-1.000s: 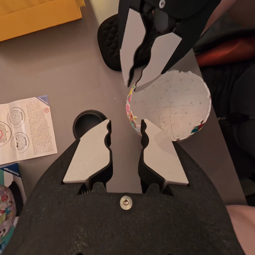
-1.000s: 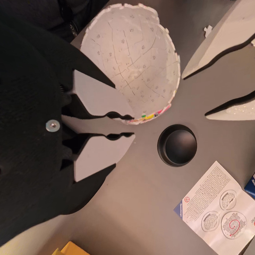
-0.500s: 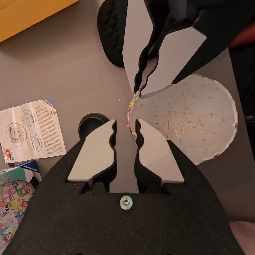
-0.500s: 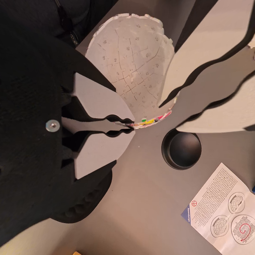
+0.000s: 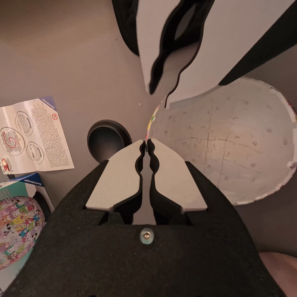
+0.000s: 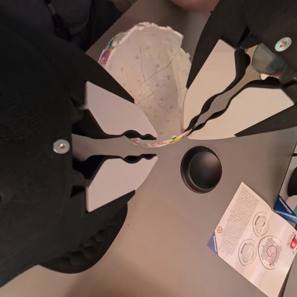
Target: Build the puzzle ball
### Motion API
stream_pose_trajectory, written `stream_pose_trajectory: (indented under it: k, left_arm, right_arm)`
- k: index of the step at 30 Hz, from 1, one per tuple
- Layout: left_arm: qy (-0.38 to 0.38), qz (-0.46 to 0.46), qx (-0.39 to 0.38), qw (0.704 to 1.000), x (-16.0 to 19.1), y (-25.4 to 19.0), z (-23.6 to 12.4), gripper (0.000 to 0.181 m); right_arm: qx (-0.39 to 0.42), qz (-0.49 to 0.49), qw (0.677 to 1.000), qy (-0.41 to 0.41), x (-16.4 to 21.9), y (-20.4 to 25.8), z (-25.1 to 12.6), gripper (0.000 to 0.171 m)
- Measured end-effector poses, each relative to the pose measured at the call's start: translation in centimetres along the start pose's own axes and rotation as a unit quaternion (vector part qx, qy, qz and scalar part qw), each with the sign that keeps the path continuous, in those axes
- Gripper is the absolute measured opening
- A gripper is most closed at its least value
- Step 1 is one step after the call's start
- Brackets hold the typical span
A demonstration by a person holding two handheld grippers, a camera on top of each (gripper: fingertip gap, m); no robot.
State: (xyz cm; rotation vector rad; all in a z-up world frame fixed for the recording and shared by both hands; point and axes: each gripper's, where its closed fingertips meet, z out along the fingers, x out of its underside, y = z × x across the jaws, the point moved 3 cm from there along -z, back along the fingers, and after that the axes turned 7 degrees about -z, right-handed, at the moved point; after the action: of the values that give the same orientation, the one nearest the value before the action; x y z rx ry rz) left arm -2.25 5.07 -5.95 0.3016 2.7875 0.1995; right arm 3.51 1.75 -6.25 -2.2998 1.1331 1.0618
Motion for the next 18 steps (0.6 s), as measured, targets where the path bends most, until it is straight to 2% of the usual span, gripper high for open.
stream_pose_trajectory:
  k: [2,6,12,18]
  left_arm:
    - [0.001,0.001,0.002,1.000,0.0,0.0,0.0,0.002]
    - [-0.006,0.005,0.001,1.000,-0.2,0.0,-0.1,0.002]
    - [-0.027,-0.004,0.018,0.999,-0.7,-0.2,-0.2,0.004]
    - [-0.039,-0.022,0.031,0.999,-0.5,0.2,-0.5,0.020]
  right_arm:
    - [0.003,-0.021,1.000,-0.004,-0.2,-0.3,-0.1,0.026]
    - [-0.026,-0.040,0.999,-0.007,-0.5,0.0,-0.1,0.026]
    - [-0.047,-0.035,0.997,0.040,-0.1,0.0,1.4,0.027]
    - [-0.063,-0.004,0.996,0.063,0.1,-0.2,1.7,0.027]
